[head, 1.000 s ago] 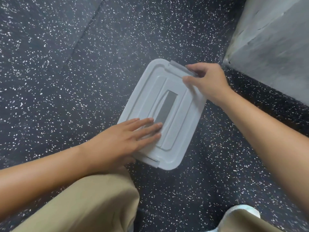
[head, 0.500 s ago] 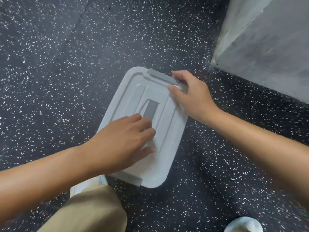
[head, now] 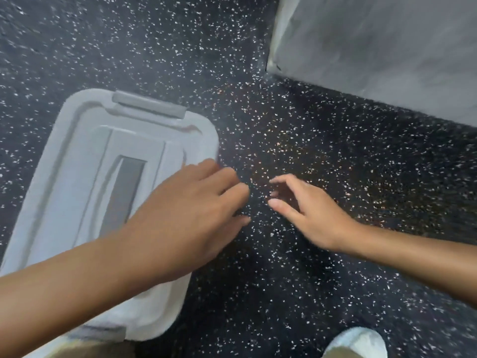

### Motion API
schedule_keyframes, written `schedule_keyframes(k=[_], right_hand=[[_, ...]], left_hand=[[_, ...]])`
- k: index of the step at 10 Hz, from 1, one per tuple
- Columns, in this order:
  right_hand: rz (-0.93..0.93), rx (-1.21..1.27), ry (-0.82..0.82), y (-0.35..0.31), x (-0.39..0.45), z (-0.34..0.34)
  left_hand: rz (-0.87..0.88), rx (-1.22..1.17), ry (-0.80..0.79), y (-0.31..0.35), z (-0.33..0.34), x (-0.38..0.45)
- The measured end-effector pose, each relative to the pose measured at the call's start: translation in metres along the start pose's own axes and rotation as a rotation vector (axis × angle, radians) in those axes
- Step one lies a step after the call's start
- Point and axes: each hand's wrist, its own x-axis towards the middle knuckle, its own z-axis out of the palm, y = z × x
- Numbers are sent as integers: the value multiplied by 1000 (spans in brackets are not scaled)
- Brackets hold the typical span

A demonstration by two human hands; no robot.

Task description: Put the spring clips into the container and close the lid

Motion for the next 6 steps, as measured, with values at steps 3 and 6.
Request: schedule_keyframes(k=[3, 6], right_hand=[[71, 73, -28, 17, -25, 17], [162, 193, 133, -31, -84, -56]], left_hand=[[-112, 89, -90, 23, 13, 22], [-170, -23, -266, 76, -63, 18]])
